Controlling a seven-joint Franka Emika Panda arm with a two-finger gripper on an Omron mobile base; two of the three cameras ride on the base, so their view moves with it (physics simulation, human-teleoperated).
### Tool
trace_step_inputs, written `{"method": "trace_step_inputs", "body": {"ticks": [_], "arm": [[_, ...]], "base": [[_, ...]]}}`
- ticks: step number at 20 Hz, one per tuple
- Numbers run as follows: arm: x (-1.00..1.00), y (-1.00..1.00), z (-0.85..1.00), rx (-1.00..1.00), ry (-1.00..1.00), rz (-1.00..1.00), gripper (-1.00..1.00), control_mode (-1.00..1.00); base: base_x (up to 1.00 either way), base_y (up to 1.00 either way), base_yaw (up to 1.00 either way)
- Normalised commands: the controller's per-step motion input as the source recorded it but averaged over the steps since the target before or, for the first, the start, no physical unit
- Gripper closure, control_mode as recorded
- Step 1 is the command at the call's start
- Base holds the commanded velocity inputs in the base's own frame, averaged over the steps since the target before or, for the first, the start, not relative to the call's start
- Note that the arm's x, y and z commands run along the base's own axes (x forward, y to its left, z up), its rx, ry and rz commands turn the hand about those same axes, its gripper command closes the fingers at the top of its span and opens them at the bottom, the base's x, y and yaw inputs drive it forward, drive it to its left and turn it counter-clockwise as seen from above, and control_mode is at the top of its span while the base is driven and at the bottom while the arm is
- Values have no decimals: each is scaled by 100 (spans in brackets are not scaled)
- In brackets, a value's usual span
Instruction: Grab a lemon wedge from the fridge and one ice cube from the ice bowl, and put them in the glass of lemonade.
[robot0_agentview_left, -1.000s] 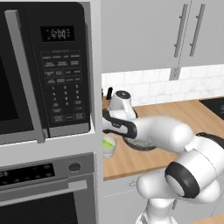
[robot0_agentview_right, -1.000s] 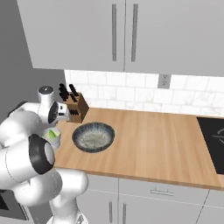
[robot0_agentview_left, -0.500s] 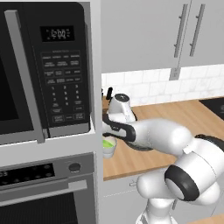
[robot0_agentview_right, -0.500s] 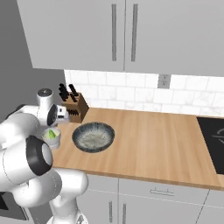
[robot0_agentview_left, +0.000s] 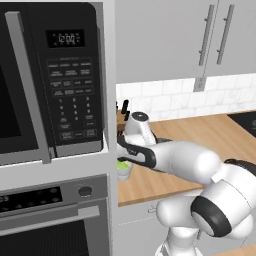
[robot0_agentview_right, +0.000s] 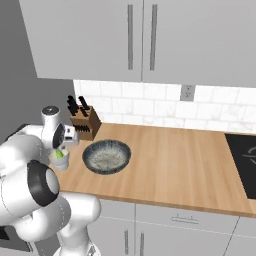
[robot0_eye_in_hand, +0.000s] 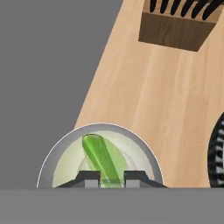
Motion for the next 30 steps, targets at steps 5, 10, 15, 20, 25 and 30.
{"method": "trace_step_inputs", "body": {"ticks": [5, 10, 15, 20, 25, 30], "arm": [[11, 3, -17, 0, 0, 0, -100, -100], [0, 0, 0, 0, -1, 0, -100, -100], [0, 0, 24, 0, 0, 0, -100, -100], [19, 2, 42, 0, 0, 0, -100, -100], [-44, -47, 72, 3, -17, 0, -100, -100], [-100, -100, 33, 22, -32, 0, -100, -100]], "base": [[0, 0, 0], [0, 0, 0], [0, 0, 0], [0, 0, 0], [0, 0, 0], [0, 0, 0]]}}
